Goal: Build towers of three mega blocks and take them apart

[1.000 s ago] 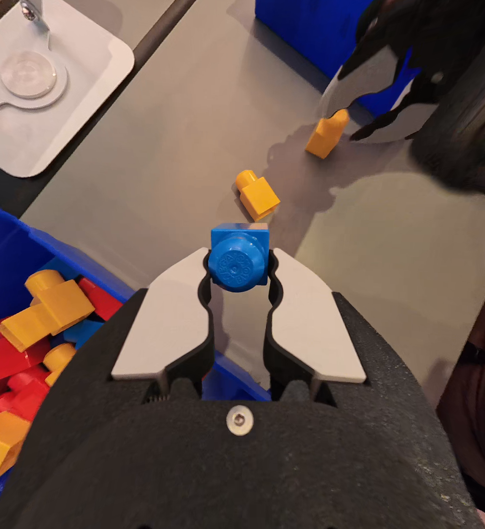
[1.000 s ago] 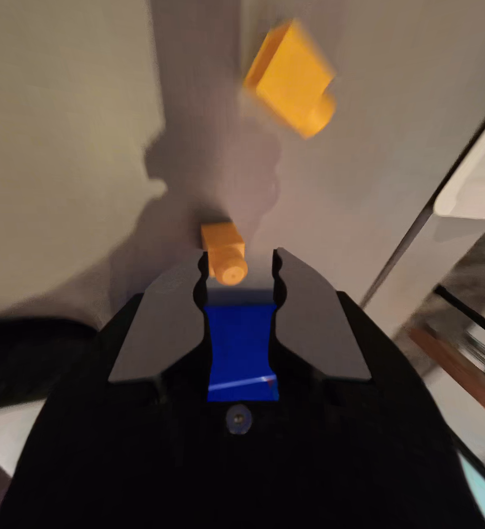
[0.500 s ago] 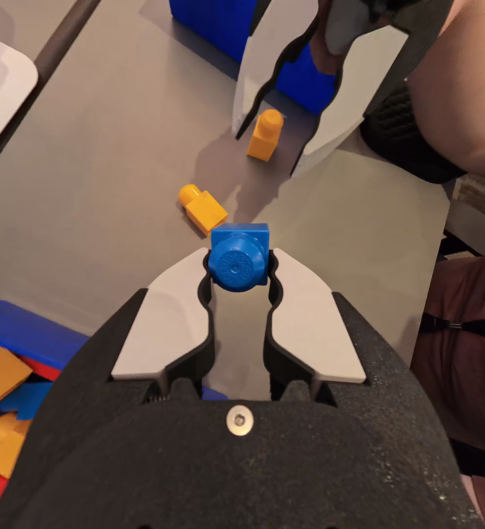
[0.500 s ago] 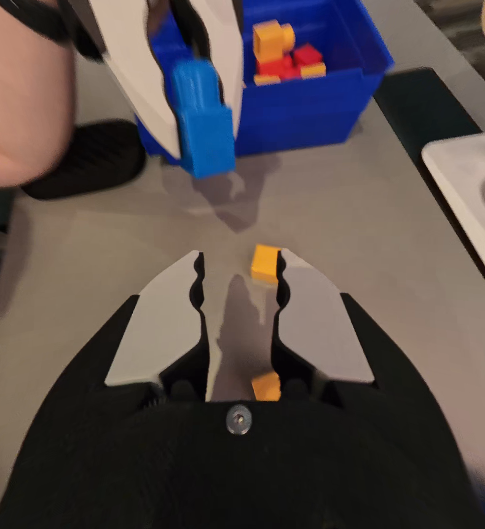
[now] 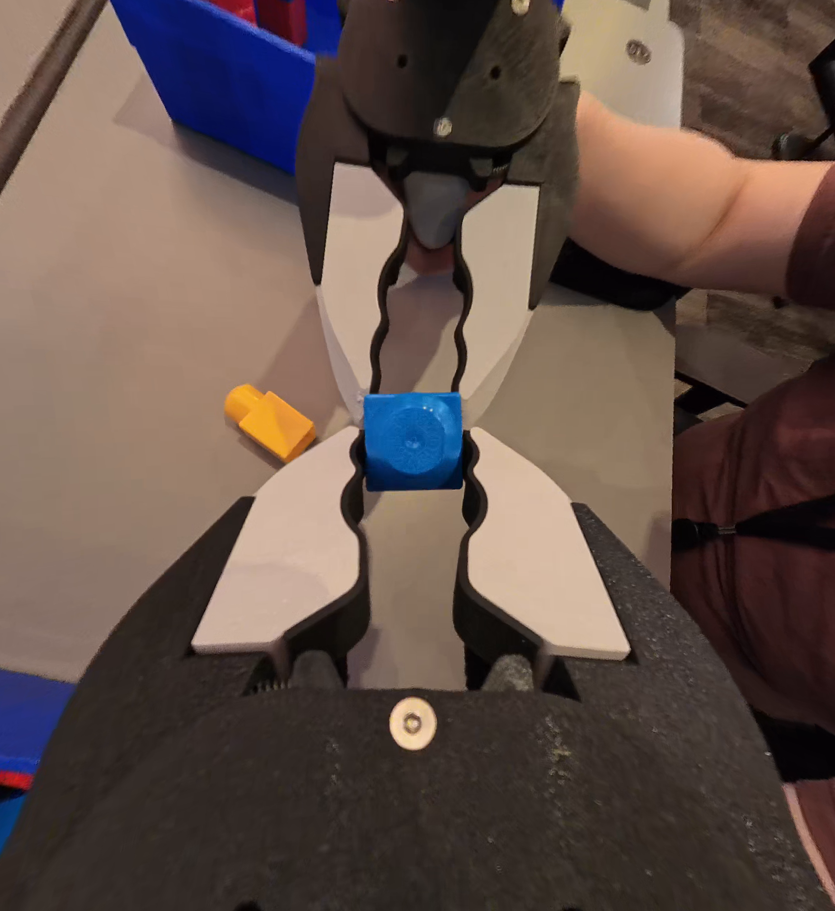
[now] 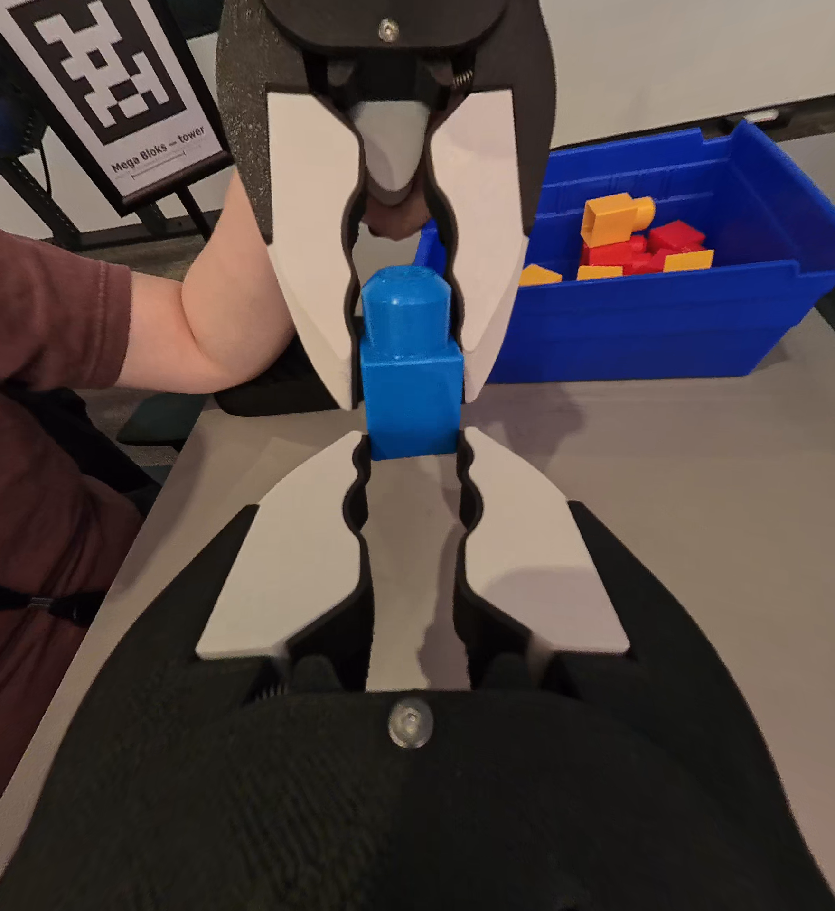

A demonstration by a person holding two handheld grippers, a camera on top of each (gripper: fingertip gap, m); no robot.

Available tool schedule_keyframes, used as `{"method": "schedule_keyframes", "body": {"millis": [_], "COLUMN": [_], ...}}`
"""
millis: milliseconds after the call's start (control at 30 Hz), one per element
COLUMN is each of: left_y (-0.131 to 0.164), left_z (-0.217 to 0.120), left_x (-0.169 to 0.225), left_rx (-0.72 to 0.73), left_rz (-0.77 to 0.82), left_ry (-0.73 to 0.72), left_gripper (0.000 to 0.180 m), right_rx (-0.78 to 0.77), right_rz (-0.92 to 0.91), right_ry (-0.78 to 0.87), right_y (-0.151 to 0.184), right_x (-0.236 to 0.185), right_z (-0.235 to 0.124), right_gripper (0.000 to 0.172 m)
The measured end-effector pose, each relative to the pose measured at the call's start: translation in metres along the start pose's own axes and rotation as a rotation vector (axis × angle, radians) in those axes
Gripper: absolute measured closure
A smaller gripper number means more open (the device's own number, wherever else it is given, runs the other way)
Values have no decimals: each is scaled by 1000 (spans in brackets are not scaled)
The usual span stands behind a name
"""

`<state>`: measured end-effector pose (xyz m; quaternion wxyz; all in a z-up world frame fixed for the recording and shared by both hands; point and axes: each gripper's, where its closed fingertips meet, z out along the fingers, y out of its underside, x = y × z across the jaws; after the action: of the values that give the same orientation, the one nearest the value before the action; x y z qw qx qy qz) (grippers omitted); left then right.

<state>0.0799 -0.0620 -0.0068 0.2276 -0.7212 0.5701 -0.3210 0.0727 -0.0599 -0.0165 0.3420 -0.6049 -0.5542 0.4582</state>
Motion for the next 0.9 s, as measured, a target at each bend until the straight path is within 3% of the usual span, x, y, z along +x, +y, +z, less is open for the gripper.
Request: {"method": "schedule_keyframes", "body": {"millis": [67, 133, 267, 567, 733, 767, 800, 900], "left_y": [-14, -29, -54, -75, -78, -78, -76, -73], "left_z": [-6, -13, -23, -16, -15, -17, -19, -30], "left_x": [-3, -8, -11, -9, -10, -12, -15, -13], "left_rx": [90, 186, 361, 513, 533, 527, 521, 519], "left_rz": [-10, -29, -1, -38, -13, -12, -10, -14], "left_ry": [-7, -24, -39, 30, 22, 3, -13, 1], "left_gripper": [140, 122, 117, 141, 142, 142, 142, 143], "right_rx": [71, 173, 311, 340, 319, 292, 245, -70], "right_rz": [3, 48, 75, -18, -52, -65, -85, -189], "right_ry": [32, 35, 31, 123, 160, 172, 189, 225], "right_y": [-11, -26, -45, -51, -52, -51, -47, -6], "right_x": [5, 9, 11, 16, 17, 18, 18, 16], "right_z": [-5, -16, -36, -43, -47, -50, -55, -78], "right_gripper": [137, 137, 137, 137, 137, 128, 116, 113]}}
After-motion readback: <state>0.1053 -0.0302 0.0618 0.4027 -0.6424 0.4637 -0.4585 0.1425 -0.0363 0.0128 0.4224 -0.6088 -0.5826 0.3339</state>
